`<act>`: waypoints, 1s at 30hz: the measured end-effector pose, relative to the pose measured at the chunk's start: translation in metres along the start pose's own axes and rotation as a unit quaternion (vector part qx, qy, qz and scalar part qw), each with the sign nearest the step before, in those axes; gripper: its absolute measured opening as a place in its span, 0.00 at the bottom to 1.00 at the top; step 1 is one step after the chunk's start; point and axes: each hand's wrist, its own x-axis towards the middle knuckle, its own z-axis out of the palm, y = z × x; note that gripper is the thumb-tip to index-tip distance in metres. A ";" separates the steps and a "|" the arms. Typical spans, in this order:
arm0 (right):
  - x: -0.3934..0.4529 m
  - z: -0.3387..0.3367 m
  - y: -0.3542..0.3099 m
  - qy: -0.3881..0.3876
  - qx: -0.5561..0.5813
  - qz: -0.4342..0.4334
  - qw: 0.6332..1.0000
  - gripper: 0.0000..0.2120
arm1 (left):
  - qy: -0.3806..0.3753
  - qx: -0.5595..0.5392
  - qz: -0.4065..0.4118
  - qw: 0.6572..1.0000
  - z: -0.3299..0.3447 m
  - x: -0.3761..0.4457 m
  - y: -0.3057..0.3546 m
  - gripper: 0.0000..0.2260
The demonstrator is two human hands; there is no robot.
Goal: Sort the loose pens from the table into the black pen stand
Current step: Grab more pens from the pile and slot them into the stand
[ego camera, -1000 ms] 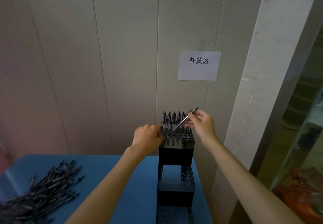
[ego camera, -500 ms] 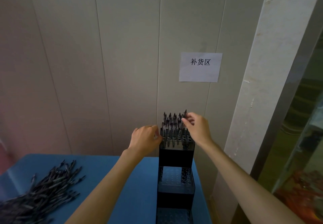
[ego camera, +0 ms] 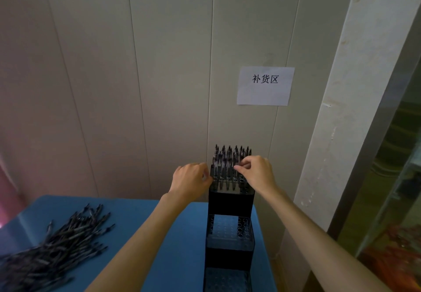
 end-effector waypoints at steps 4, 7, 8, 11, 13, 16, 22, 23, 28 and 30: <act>-0.009 -0.001 -0.002 -0.009 0.009 -0.005 1.000 0.05 | -0.002 -0.011 -0.029 1.000 -0.003 -0.004 -0.004 0.06; -0.020 0.003 -0.004 -0.031 0.007 -0.041 0.999 0.03 | -0.013 -0.019 -0.030 0.999 -0.007 -0.010 -0.005 0.07; -0.023 0.005 -0.005 -0.036 0.005 -0.052 0.998 0.03 | -0.016 -0.020 -0.032 0.999 -0.007 -0.013 -0.006 0.08; -0.034 0.013 -0.012 -0.049 0.009 -0.082 0.995 0.05 | -0.022 -0.012 -0.047 0.999 -0.011 -0.025 -0.009 0.12; -0.039 0.020 -0.016 -0.046 0.009 -0.101 0.994 0.08 | -0.019 -0.002 -0.057 0.998 -0.015 -0.035 -0.010 0.14; -0.049 0.035 -0.027 -0.077 0.006 -0.119 0.990 0.12 | -0.008 0.021 -0.070 0.997 -0.023 -0.057 -0.017 0.17; -0.073 0.076 -0.067 -0.139 0.027 -0.149 0.979 0.11 | -0.030 0.047 -0.113 0.992 -0.041 -0.114 -0.062 0.19; -0.076 0.084 -0.076 -0.143 0.032 -0.152 0.977 0.11 | -0.031 0.049 -0.125 0.990 -0.045 -0.124 -0.070 0.20; -0.094 0.124 -0.127 -0.161 0.065 -0.176 0.969 0.10 | -0.035 0.031 -0.168 0.985 -0.070 -0.178 -0.120 0.20; -0.105 0.142 -0.150 -0.168 0.063 -0.179 0.967 0.10 | -0.039 0.025 -0.183 0.982 -0.079 -0.201 -0.144 0.19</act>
